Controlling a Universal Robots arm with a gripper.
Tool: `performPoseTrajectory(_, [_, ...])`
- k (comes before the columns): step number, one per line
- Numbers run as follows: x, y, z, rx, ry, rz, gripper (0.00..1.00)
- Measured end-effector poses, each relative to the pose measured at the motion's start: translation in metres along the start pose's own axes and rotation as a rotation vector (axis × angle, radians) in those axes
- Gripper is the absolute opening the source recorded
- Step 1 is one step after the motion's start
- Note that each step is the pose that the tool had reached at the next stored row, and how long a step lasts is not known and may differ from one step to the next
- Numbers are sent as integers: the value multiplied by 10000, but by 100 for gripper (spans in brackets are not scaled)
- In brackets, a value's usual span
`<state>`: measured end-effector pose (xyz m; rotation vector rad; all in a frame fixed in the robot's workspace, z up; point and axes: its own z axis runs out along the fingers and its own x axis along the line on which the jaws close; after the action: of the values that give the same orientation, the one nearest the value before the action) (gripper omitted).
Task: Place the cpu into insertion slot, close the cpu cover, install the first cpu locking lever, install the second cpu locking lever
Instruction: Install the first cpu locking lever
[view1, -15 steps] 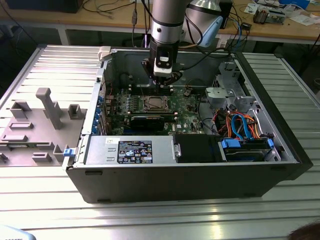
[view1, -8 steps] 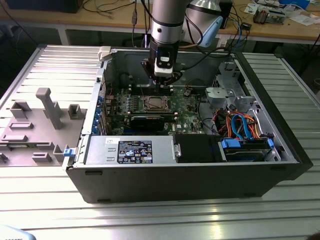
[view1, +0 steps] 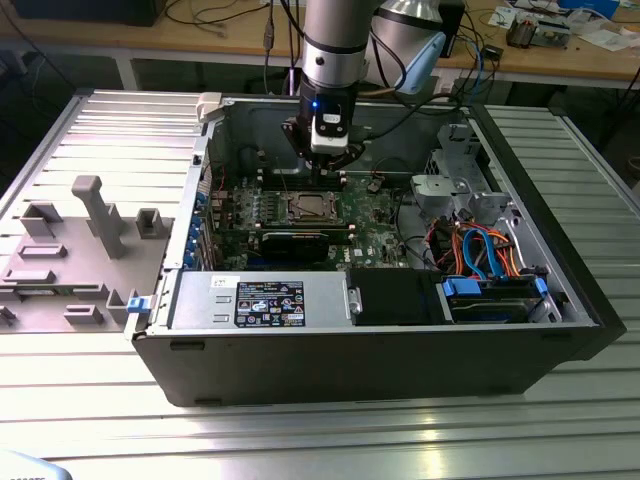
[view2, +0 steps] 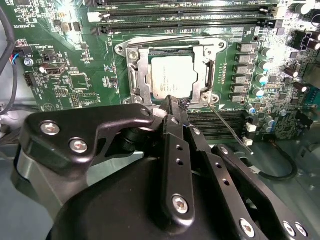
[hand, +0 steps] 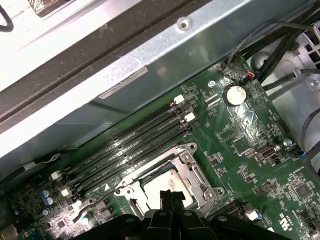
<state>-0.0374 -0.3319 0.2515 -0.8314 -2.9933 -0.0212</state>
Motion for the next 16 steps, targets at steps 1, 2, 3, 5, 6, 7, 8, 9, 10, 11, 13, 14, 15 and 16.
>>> performPoseTrajectory(1, [0, 0, 0, -1, 2, -27, 11])
performPoseTrajectory(2, [0, 0, 0, -1, 2, -47, 11])
performPoseTrajectory(3, [0, 0, 0, -2, 4, -74, 11])
performPoseTrajectory(5, [0, 0, 0, -3, 5, -130, 11])
performPoseTrajectory(6, [0, 0, 0, -2, 5, -154, 11])
performPoseTrajectory(7, [0, 0, 0, 1, 5, -200, 11])
performPoseTrajectory(8, [0, 0, 0, 3, 5, -250, 11])
performPoseTrajectory(9, [0, 0, 0, 4, 6, -303, 11])
performPoseTrajectory(10, [0, 0, 0, 4, 6, -345, 11])
performPoseTrajectory(11, [0, 0, 0, 7, 6, -371, 11])
performPoseTrajectory(13, [0, 0, 0, 8, 6, -407, 11])
performPoseTrajectory(14, [0, 0, 0, 9, 6, -424, 11])
performPoseTrajectory(15, [0, 0, 0, 11, 6, -482, 11])
performPoseTrajectory(16, [0, 0, 0, 14, 7, -565, 11])
